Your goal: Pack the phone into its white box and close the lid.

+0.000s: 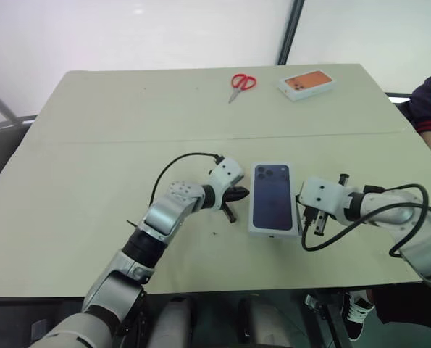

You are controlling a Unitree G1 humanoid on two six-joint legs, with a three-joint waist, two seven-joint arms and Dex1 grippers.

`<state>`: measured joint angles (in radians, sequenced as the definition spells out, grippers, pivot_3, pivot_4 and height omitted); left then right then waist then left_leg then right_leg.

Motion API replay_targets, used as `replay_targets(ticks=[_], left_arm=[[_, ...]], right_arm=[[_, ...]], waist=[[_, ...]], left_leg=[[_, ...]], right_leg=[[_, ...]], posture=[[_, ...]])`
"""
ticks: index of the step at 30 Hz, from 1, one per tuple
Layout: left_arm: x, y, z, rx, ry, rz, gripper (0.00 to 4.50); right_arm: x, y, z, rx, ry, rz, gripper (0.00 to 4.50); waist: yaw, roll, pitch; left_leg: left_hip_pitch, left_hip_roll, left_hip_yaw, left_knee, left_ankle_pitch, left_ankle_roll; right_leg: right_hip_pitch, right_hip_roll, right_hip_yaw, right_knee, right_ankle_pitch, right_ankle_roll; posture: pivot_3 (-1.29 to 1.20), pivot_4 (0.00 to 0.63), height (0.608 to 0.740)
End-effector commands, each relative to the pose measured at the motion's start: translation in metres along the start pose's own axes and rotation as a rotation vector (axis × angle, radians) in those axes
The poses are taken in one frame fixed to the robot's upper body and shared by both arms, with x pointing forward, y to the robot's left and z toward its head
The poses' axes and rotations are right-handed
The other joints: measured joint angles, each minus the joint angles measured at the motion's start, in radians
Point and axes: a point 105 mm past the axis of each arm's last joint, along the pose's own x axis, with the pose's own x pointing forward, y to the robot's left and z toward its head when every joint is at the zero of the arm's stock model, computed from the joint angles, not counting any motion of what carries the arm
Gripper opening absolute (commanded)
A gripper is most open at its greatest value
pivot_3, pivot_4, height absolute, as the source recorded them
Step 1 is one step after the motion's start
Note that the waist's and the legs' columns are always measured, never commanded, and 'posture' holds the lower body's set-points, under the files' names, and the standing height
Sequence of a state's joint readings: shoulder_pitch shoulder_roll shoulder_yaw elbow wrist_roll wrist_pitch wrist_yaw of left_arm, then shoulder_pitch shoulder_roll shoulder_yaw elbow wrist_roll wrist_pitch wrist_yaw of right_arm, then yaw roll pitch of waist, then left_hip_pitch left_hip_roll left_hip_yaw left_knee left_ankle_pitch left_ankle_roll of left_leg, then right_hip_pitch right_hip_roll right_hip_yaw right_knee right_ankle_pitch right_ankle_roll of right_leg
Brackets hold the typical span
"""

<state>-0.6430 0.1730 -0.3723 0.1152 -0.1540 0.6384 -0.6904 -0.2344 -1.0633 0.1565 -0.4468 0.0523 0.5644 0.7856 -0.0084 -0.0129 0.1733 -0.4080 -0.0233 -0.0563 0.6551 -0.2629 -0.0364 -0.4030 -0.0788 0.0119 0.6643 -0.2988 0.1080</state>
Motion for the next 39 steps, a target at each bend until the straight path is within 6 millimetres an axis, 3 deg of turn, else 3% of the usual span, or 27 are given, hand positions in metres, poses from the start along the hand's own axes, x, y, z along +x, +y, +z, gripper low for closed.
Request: replay_targets(ticks=[1,15,39], left_arm=[[0.004,-0.016,0.026,0.082,-0.073,-0.076,0.00],[0.003,-0.024,0.031,0.096,-0.084,-0.107,0.00],[0.000,-0.025,0.021,0.092,-0.046,-0.117,0.00]], right_arm=[[-0.005,-0.006,0.007,-0.012,-0.029,-0.034,0.06],[-0.003,-0.007,0.000,-0.002,-0.008,-0.045,0.06],[-0.001,-0.006,-0.010,0.035,0.014,-0.054,0.06]], waist=[[0.000,0.000,0.000],[0.000,0.000,0.000],[0.001,0.000,0.000]], left_leg=[[0.000,0.000,0.000,0.000,0.000,0.000],[0.000,0.000,0.000,0.000,0.000,0.000],[0.000,0.000,0.000,0.001,0.000,0.000]], right_leg=[[0.000,0.000,0.000,0.000,0.000,0.000],[0.000,0.000,0.000,0.000,0.000,0.000],[0.000,0.000,0.000,0.000,0.000,0.000]], posture=[[0.00,0.150,0.740],[0.00,0.150,0.740],[0.00,0.150,0.740]])
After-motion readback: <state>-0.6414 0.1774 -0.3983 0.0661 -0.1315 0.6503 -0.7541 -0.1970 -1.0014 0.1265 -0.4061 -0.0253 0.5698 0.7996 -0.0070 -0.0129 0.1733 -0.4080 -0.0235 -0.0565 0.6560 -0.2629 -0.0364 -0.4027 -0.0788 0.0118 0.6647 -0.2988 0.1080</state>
